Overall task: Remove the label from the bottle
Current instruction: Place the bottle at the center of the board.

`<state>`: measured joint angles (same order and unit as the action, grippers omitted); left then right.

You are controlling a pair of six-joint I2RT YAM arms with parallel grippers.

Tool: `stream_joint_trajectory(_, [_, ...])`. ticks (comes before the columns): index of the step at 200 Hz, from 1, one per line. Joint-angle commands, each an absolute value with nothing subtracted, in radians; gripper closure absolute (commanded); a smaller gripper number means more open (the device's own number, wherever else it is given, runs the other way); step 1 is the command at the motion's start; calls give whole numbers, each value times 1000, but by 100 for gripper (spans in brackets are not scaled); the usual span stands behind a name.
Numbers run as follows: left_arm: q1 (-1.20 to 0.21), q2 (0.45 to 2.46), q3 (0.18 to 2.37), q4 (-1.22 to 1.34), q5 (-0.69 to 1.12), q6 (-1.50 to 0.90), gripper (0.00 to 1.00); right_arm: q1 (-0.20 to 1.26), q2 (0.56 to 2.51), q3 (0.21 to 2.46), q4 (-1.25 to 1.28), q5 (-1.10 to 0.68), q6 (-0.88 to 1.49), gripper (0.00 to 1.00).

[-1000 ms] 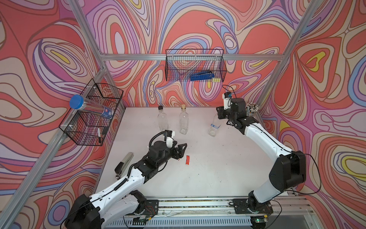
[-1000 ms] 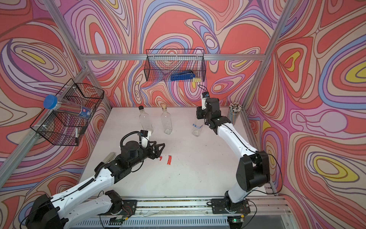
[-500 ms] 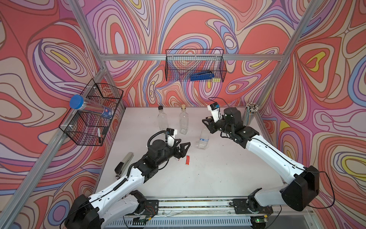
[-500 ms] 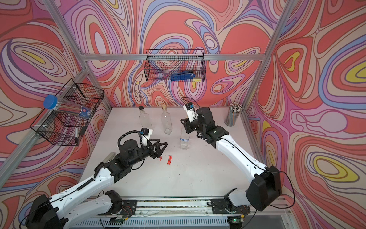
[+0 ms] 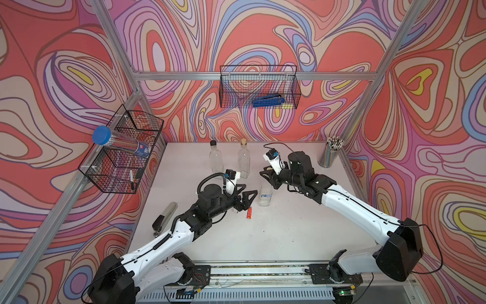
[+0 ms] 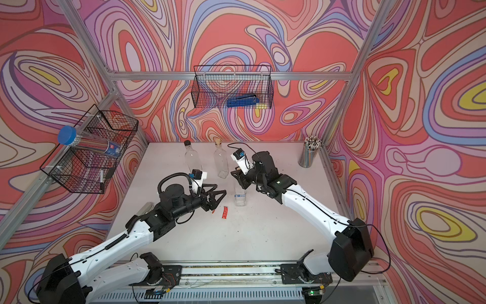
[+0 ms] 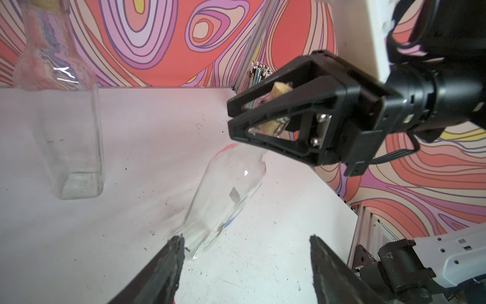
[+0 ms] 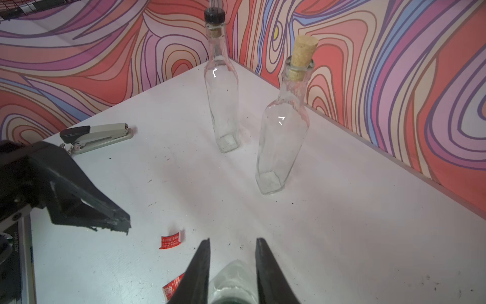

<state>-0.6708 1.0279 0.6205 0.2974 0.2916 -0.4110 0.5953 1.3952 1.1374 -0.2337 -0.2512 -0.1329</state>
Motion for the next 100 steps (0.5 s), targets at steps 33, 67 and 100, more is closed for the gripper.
stream_joint_trajectory(33, [-678, 1058, 673, 337, 328, -370, 23, 606, 1357, 1075, -161, -245, -140, 100])
stream_joint_trajectory(67, [-678, 1072, 680, 350, 331, -369, 23, 608, 1360, 1078, -164, -241, -132, 83])
stream_joint_trajectory(100, [-678, 1084, 687, 347, 331, -365, 23, 608, 1386, 1102, -166, -229, -112, 61])
